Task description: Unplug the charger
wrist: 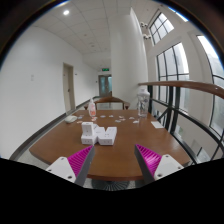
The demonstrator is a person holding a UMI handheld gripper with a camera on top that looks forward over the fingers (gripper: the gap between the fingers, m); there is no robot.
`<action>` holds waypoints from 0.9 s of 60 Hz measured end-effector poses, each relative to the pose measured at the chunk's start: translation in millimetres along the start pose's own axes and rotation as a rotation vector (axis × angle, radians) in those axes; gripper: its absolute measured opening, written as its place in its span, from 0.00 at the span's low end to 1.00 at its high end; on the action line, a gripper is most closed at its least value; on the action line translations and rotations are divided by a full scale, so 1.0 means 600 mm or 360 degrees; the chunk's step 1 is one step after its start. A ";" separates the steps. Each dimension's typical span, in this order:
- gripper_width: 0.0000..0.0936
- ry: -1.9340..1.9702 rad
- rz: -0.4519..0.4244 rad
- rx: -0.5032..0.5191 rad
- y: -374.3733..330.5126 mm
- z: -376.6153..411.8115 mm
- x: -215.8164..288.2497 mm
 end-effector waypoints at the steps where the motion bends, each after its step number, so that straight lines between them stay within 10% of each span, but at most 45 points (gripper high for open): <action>1: 0.89 -0.0003 0.0003 0.0006 0.001 0.002 0.000; 29: 0.83 -0.0071 0.0115 0.0166 0.312 0.171 0.044; 34: 0.40 -0.0121 0.0148 0.0172 0.346 0.183 0.033; 54: 0.17 -0.0129 0.0015 0.0189 0.335 0.179 0.069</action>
Point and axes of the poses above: the point between the fingertips, and its own axes, seen from behind it with the camera up: z to the left, x up, y forward, the way the camera looks, the point moved 8 cm from there along -y, backward, against the way the camera looks
